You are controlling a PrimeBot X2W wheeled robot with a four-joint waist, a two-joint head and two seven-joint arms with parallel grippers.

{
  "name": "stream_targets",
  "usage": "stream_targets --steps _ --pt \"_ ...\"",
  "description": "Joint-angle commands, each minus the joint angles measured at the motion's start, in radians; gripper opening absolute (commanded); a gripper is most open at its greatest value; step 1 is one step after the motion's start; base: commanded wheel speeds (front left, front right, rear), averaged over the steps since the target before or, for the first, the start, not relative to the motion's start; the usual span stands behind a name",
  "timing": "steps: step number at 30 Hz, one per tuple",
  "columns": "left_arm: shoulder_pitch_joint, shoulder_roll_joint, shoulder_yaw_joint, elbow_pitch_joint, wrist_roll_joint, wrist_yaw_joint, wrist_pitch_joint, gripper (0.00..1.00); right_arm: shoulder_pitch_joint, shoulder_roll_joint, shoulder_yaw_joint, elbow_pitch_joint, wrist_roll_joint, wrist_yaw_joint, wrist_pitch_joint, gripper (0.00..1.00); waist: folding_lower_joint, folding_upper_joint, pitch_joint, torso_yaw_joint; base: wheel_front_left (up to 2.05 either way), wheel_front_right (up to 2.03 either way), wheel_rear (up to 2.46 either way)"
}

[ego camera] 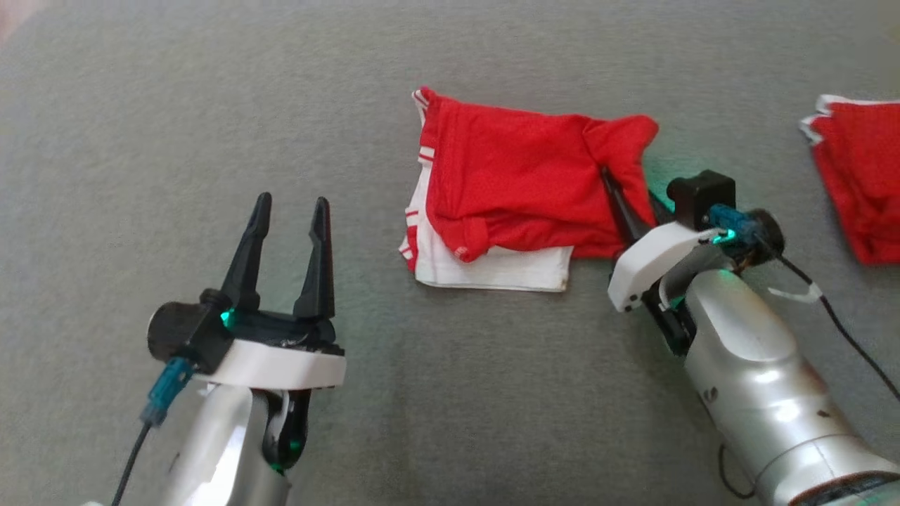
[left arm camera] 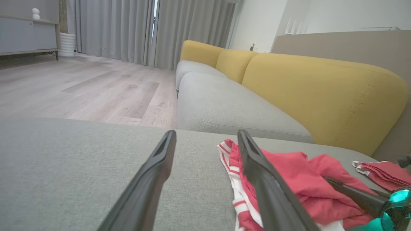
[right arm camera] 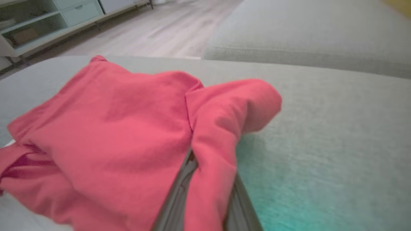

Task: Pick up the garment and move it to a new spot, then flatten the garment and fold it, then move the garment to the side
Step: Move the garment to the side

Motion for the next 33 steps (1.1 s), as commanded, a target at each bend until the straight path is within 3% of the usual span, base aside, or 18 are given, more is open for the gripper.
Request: stream_targets --steps 1,6,11,25,33 --pt "-0.027 0.007 0.039 -0.035 0.013 0.002 -0.005 1.0 -0.038 0.017 -0.009 -0.039 -0.042 -0.001 -0.016 0.0 -0.0001 0.0 -0.015 -0.041 0.0 0.0 0.0" --pt "-0.025 0.011 0.043 -0.044 0.025 0.002 -0.005 1.0 -0.032 -0.002 -0.1 -0.119 -0.228 -0.001 -0.019 0.0 -0.0001 0.0 -0.028 -0.117 0.0 0.0 0.0" --pt "-0.028 0.013 0.036 -0.047 0.028 0.002 -0.005 1.0 -0.028 -0.091 -0.12 -0.205 -0.309 -0.001 0.003 0.0 -0.0001 0.0 -0.029 -0.173 0.0 0.0 0.0" --pt "-0.06 0.024 0.015 -0.048 0.022 0.002 -0.005 1.0 -0.046 -0.457 -0.094 -0.317 -0.223 -0.001 0.149 0.0 -0.0001 0.0 0.041 -0.19 0.0 0.0 0.0" --pt "-0.085 0.029 0.0 -0.046 0.012 0.002 -0.005 1.0 -0.057 -0.583 -0.131 -0.262 -0.209 -0.001 0.194 0.0 -0.0001 0.0 0.084 -0.164 0.0 0.0 0.0"
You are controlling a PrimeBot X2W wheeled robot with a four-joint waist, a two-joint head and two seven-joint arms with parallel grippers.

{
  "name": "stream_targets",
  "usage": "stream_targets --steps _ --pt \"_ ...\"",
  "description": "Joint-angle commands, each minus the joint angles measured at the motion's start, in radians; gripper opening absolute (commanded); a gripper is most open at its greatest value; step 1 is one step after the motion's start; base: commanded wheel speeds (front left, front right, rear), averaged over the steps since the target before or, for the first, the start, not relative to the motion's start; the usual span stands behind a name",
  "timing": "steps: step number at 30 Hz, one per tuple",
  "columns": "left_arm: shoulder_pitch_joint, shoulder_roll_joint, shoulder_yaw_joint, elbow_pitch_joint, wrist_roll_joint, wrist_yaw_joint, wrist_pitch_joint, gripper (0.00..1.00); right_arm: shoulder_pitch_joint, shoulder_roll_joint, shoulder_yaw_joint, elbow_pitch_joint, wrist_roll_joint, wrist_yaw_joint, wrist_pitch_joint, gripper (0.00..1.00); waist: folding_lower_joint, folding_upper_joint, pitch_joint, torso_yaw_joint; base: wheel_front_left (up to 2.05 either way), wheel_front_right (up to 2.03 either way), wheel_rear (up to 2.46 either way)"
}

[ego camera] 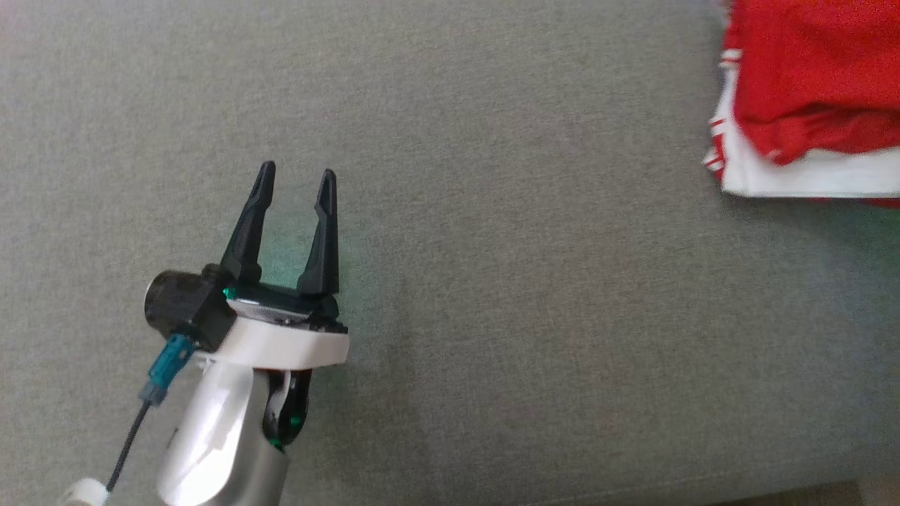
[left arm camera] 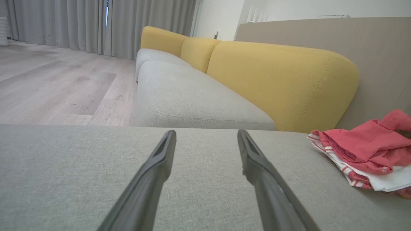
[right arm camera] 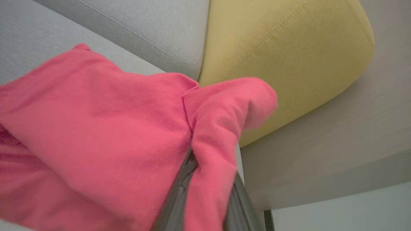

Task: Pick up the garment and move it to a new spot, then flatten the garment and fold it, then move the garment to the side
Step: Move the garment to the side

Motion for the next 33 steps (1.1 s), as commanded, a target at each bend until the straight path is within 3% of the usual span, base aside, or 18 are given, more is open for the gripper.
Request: stream_targets --steps 1,7,8,9,15,20,33 --pt "-0.036 0.018 0.02 -0.032 -0.012 0.002 -0.005 1.0 -0.013 -0.051 -0.011 -0.008 0.0 -0.001 0.001 0.0 -0.0001 0.0 0.019 0.014 0.0 0.0 0.0" --pt "-0.056 0.021 0.015 -0.029 -0.017 0.002 -0.005 1.0 -0.021 -0.058 -0.084 0.051 -0.01 -0.001 -0.003 0.0 -0.0001 0.0 0.053 0.033 0.0 0.0 0.0" --pt "-0.057 0.023 0.016 -0.027 -0.018 0.002 -0.005 1.0 -0.023 -0.054 -0.095 0.058 -0.014 -0.001 -0.008 0.95 -0.0001 0.0 0.055 0.034 0.0 0.0 0.0" --pt "-0.059 0.025 0.016 -0.025 -0.02 0.002 -0.005 1.0 -0.024 -0.049 -0.103 0.063 -0.019 -0.001 -0.012 1.0 -0.0001 0.0 0.055 0.035 0.0 0.0 0.0" --pt "-0.059 0.03 0.03 -0.011 -0.025 0.002 -0.005 1.0 -0.029 -0.006 -0.156 0.06 -0.04 -0.001 -0.061 1.0 -0.0001 0.0 0.025 0.033 0.0 0.0 0.0" --pt "-0.037 0.027 0.044 -0.009 -0.024 0.002 -0.005 1.0 -0.026 0.068 -0.181 0.0 -0.046 -0.001 -0.12 1.0 -0.0001 0.0 -0.026 0.02 0.0 0.0 0.0" --pt "0.047 0.006 0.099 -0.051 -0.031 0.002 -0.005 1.0 0.171 0.411 -0.188 -0.385 0.075 -0.001 -0.2 1.0 -0.0001 0.0 -0.154 0.017 0.0 0.0 0.0"
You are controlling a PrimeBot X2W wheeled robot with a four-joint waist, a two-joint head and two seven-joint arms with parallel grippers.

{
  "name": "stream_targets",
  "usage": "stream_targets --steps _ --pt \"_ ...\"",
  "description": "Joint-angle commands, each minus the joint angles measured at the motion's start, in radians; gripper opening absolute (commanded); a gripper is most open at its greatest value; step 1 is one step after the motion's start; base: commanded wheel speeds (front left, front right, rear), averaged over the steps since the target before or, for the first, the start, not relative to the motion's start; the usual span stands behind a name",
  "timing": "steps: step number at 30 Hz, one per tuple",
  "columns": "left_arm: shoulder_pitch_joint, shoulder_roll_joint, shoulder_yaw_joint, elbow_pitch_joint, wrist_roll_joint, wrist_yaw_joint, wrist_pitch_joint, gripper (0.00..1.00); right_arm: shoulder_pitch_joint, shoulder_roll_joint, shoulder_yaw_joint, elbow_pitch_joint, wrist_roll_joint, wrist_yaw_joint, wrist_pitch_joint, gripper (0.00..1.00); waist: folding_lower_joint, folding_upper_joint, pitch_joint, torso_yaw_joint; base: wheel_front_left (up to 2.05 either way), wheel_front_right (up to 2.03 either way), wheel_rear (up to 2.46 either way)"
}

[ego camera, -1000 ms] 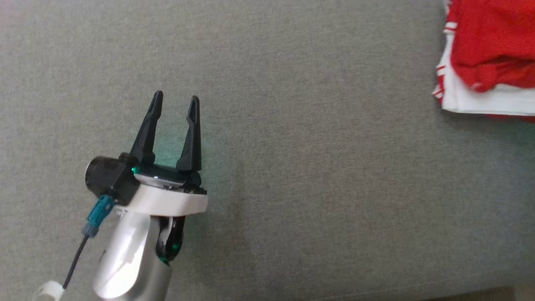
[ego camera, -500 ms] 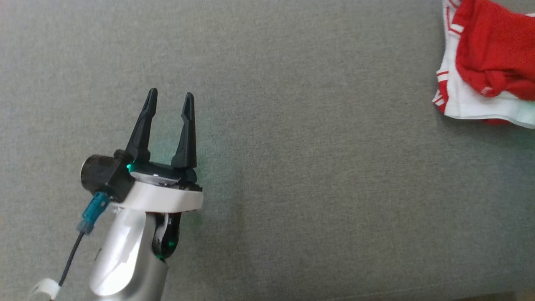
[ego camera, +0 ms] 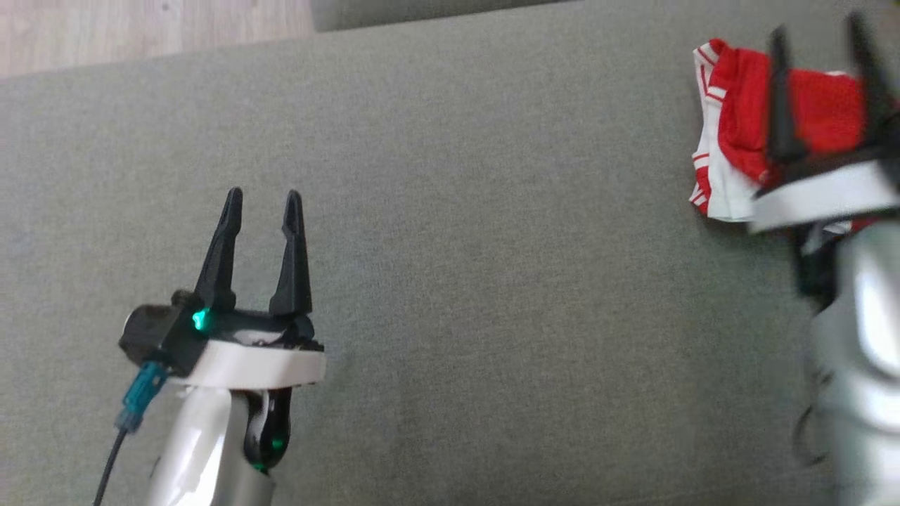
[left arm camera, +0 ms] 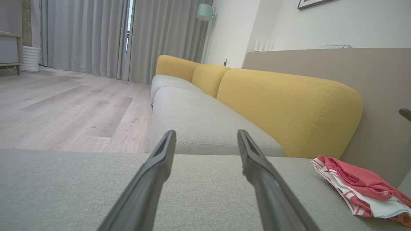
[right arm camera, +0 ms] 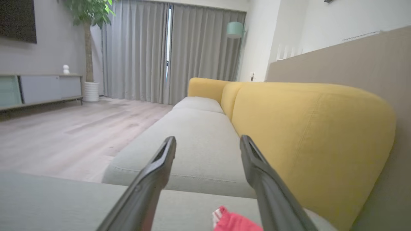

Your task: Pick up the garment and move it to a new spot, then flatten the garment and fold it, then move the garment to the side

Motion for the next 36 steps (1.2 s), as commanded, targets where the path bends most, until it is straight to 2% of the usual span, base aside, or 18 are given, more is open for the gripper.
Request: stream_targets --steps 1,4,8,11,17,36 --pt "-0.002 0.006 0.035 -0.036 -0.004 0.002 -0.005 1.0 0.037 0.053 0.009 -0.067 0.013 -0.001 -0.012 1.0 0.0002 0.0 -0.025 0.004 0.0 0.0 0.0" --pt "0.02 0.004 0.036 -0.041 -0.002 0.002 -0.005 1.0 0.131 0.133 -0.005 -0.113 0.03 -0.001 -0.017 1.0 0.0002 0.0 -0.046 0.009 0.0 0.0 0.0" --pt "0.043 0.001 0.04 -0.046 -0.005 0.002 -0.005 1.0 0.22 0.161 0.018 -0.118 0.043 -0.001 -0.02 1.0 0.0002 0.0 -0.06 0.012 0.0 0.0 0.0" --pt "0.065 0.0 0.036 -0.048 -0.007 0.002 -0.005 1.0 0.29 0.166 0.055 -0.117 0.097 -0.001 -0.022 1.0 0.0002 0.0 -0.071 0.02 0.0 0.0 0.0" --pt "0.098 -0.002 0.046 -0.042 -0.03 0.002 -0.005 1.0 0.359 0.166 0.063 -0.158 0.2 -0.001 -0.022 1.0 0.0002 0.0 -0.081 0.029 0.0 0.0 0.0" --pt "0.119 -0.002 0.089 -0.061 -0.054 0.002 -0.005 1.0 0.367 0.166 0.072 -0.187 0.184 -0.001 -0.022 1.0 0.0002 0.0 -0.082 0.037 0.0 0.0 0.0"
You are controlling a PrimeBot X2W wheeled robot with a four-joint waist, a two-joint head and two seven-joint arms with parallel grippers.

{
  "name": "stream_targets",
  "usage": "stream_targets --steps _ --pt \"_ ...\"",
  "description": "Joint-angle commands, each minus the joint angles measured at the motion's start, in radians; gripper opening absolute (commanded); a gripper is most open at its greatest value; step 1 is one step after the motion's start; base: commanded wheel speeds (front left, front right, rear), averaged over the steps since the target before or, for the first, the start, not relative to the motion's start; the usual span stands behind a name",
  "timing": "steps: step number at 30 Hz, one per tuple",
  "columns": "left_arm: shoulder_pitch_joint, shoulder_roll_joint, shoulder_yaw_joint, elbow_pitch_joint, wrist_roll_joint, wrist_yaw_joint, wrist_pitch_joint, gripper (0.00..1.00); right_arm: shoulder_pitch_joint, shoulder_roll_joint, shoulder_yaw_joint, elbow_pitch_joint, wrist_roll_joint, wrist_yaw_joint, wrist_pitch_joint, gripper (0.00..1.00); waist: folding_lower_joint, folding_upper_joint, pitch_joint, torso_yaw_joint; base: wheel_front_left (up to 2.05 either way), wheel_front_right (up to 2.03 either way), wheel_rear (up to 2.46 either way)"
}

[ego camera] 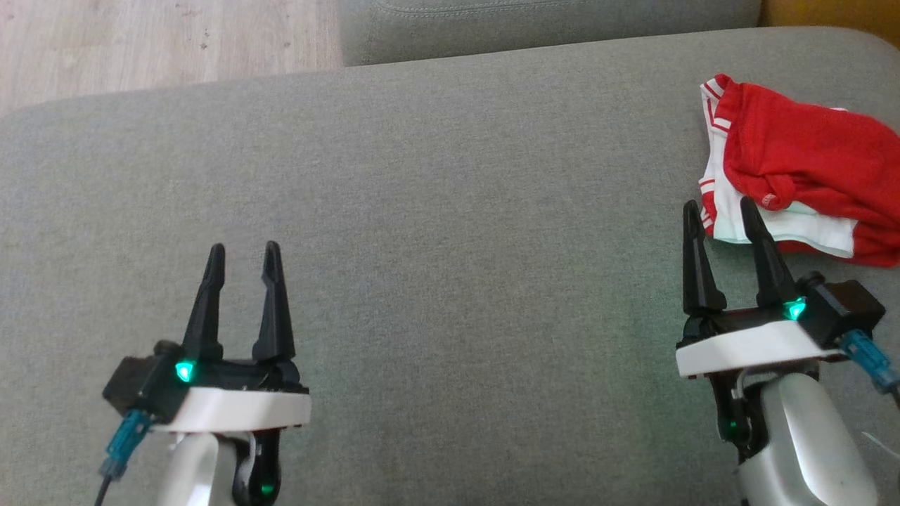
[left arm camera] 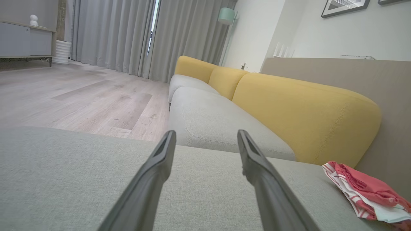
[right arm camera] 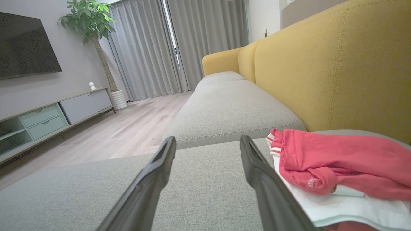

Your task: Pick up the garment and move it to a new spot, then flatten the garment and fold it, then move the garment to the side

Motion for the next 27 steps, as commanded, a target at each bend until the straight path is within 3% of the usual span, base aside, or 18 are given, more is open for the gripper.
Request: stream_targets --steps 1,7,8,11,27 --pt "-0.006 0.003 0.047 -0.038 -0.013 0.002 -0.005 1.0 -0.016 0.001 0.024 -0.04 -0.006 -0.001 -0.011 1.0 0.0 0.0 -0.001 0.0 0.0 0.0 0.0" --pt "-0.003 0.003 0.071 -0.035 -0.028 0.002 -0.005 1.0 -0.014 0.001 0.028 -0.045 -0.01 -0.001 -0.011 1.0 0.0 0.0 0.0 -0.003 0.0 0.0 0.0" --pt "0.016 0.0 0.031 -0.002 -0.022 0.0 0.0 0.0 0.0 0.0 0.003 -0.01 0.0 0.0 0.0 0.0 0.0 0.0 0.0 -0.003 0.0 0.0 0.0" --pt "0.027 -0.001 0.024 0.049 -0.026 0.0 0.0 0.0 0.014 0.002 0.005 0.035 0.0 0.0 0.003 0.0 0.0 0.0 0.0 -0.003 0.0 0.0 0.0" --pt "0.028 0.008 0.038 0.051 -0.183 0.001 0.036 0.0 0.024 -0.008 -0.002 0.028 0.178 0.0 0.035 0.0 0.0 0.0 -0.015 0.0 0.0 0.0 0.0"
